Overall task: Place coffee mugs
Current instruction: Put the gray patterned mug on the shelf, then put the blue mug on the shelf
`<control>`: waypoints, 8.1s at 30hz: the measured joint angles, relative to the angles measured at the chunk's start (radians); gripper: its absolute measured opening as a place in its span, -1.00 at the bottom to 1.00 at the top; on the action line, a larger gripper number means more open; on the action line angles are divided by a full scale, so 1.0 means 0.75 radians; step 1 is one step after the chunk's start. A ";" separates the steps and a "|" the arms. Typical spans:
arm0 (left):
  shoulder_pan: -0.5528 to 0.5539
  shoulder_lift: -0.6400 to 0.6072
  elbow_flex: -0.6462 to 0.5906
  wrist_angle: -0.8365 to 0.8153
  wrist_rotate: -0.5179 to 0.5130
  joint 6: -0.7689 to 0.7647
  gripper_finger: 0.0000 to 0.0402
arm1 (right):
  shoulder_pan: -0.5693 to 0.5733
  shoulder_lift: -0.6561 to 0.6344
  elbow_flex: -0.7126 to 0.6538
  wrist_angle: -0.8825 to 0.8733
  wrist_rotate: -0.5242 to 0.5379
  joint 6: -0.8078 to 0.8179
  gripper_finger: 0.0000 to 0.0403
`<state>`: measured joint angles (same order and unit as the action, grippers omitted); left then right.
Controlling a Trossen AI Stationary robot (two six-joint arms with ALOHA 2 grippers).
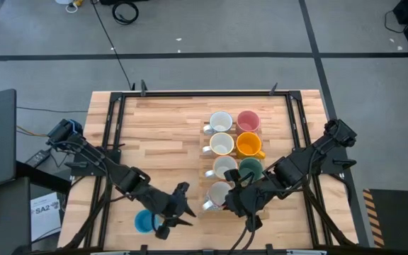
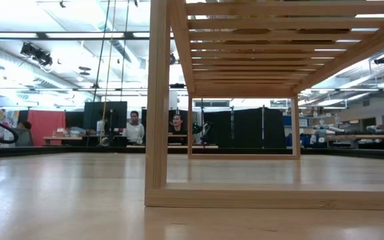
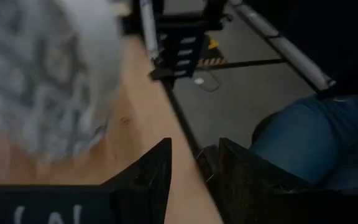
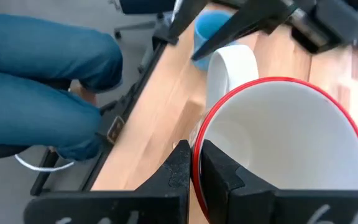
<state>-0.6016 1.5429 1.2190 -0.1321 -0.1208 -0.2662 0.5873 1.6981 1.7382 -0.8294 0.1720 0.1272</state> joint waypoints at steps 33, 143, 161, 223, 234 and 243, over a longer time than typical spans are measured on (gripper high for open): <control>0.002 0.000 -0.001 -0.091 -0.017 -0.060 -0.31 | 0.002 0.000 0.128 -0.209 0.020 0.117 -0.87; 0.003 0.001 -0.001 -0.090 -0.018 -0.061 -0.31 | -0.012 0.080 0.152 -0.241 -0.117 0.186 -0.07; -0.018 -0.017 -0.001 -0.163 0.136 -0.337 -0.31 | 0.004 0.001 0.153 -0.189 -0.117 0.152 -0.07; -0.406 0.188 -0.001 -1.233 0.059 -1.655 -0.53 | 0.471 -0.083 -0.142 0.078 0.270 0.675 -0.07; -0.367 0.179 0.001 -1.228 0.117 -1.643 -0.87 | 0.469 -0.083 -0.142 0.113 0.336 0.664 -0.07; -0.327 0.048 -0.003 -1.120 0.192 -1.619 -0.87 | 0.446 -0.083 -0.142 0.197 0.341 0.664 -0.07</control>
<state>-0.8472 1.5792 1.2167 -0.9722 0.0235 -1.4805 0.9220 1.6356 1.6318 -0.6814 0.4278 0.6250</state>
